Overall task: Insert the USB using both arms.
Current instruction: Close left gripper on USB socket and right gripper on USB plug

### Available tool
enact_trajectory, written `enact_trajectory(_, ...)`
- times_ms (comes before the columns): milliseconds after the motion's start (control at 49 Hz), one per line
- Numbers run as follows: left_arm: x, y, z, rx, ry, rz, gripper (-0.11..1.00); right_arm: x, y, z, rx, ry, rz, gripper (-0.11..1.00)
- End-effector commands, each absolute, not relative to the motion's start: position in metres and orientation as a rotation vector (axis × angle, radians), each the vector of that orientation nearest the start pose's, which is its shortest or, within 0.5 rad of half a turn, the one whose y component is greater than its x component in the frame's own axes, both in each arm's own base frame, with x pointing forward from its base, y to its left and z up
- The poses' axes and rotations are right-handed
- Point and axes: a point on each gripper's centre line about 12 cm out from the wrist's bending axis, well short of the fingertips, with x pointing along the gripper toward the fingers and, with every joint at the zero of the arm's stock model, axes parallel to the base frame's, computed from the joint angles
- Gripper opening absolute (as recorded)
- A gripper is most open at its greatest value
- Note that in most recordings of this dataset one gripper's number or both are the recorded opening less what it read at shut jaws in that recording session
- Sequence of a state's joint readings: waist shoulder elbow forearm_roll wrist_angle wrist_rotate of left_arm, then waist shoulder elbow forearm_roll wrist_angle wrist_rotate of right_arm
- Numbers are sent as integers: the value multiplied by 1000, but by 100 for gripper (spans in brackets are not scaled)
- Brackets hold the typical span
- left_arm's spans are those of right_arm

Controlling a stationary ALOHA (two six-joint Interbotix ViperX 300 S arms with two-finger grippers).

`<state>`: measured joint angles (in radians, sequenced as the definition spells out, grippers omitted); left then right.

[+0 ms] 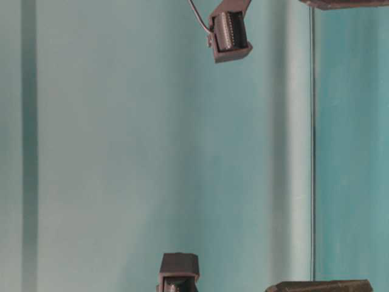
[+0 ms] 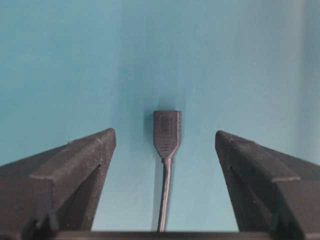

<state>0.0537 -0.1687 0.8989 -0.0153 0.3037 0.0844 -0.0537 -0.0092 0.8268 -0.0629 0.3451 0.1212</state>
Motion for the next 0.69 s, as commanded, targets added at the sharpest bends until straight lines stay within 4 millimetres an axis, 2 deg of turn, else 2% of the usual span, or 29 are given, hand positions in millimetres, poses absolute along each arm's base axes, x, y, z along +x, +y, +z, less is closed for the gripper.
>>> enact_trajectory(0,298,17,139,46,1006,7,87,316,-20,108,73,1128,-102,60)
enact_trajectory(673,297,16,139,48,1016,4,87,305,-15,97,117,1144,-123,58)
